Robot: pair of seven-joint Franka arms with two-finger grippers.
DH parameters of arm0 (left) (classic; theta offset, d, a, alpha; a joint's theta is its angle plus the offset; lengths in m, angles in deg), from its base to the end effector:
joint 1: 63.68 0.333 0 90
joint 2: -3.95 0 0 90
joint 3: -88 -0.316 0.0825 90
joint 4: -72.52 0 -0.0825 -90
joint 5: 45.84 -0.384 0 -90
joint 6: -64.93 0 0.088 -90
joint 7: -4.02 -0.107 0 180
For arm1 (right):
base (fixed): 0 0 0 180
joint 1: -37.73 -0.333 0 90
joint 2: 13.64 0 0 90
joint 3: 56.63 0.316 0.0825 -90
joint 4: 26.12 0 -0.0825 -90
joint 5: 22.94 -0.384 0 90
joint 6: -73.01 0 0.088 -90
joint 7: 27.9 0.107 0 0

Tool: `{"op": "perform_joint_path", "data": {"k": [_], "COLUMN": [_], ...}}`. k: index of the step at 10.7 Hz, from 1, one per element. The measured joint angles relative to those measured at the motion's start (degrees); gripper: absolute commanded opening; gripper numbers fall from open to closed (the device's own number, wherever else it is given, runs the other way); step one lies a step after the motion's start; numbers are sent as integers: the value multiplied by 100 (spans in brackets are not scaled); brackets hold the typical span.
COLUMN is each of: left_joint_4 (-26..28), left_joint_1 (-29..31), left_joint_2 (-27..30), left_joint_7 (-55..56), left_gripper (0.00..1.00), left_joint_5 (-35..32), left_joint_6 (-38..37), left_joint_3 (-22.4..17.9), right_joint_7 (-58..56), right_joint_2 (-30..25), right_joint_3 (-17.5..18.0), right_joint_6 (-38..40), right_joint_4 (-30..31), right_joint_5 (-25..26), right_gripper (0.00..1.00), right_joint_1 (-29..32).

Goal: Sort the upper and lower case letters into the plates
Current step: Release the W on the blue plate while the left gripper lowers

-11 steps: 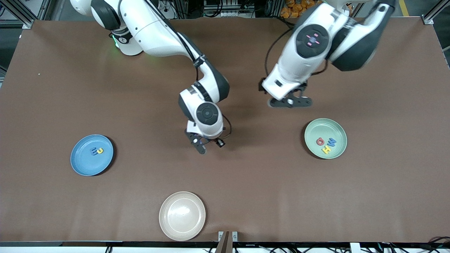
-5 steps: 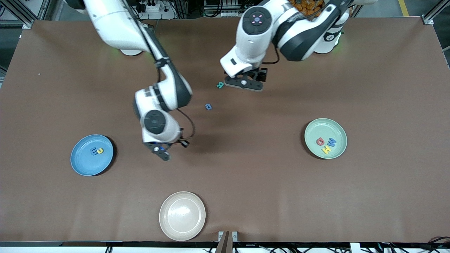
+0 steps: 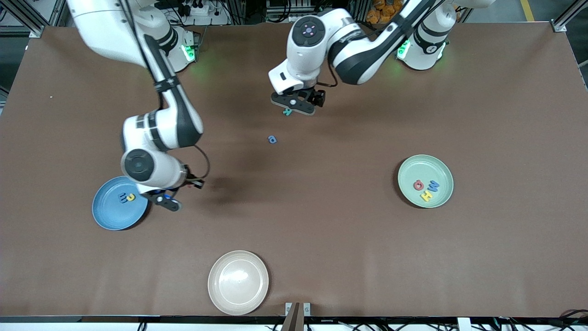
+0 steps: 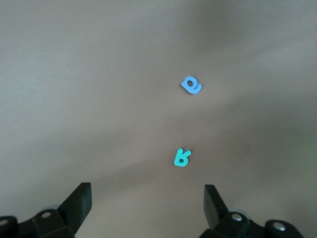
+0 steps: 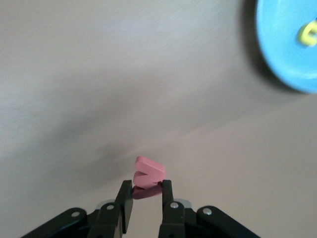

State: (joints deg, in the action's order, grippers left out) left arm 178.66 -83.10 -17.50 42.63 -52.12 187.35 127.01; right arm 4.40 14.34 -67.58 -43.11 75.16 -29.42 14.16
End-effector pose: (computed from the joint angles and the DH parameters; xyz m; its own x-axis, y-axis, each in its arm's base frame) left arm 0.3549 -0.5142 0.3607 0.9264 -0.3661 -0.0879 -0.3565 -0.9280 0.1085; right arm 0.6139 0.1530 0.2747 0.9042 -0.3860 -0.1828 -0.3699 -0.9217 0.1167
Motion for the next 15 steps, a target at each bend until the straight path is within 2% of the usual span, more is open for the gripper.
{"op": "perform_joint_path", "data": {"k": [2, 6, 7, 8, 9, 15], "left_joint_4": [12, 14, 14, 13, 13, 11], "left_joint_1": [-240, -754, -854, -928, -988, -1079], "left_joint_2": [-368, -1098, -1256, -1391, -1499, -2004], "left_joint_7": [170, 1304, 1592, 1822, 2024, 2830], "left_gripper": [89, 88, 86, 86, 86, 75], "left_joint_5": [-322, -1384, -1602, -1735, -1809, -2801], "left_joint_6": [247, 620, 650, 679, 717, 1133], "left_joint_3": [-6, -13, -14, -15, -16, -58], "right_joint_7": [-1130, -3229, -3656, -4002, -4217, -4350], "right_joint_2": [-76, -88, -87, -88, -88, -85], "right_joint_3": [-12, -17, -16, -15, -15, 85], "right_joint_6": [2, -4, -20, -43, -56, -50], "right_joint_4": [116, 153, 156, 157, 158, 179], "right_joint_5": [14, 262, 391, 470, 493, 524], "right_gripper": [0, 0, 13, 69, 100, 100], "right_joint_1": [639, 1535, 1703, 1832, 1919, 1863]}}
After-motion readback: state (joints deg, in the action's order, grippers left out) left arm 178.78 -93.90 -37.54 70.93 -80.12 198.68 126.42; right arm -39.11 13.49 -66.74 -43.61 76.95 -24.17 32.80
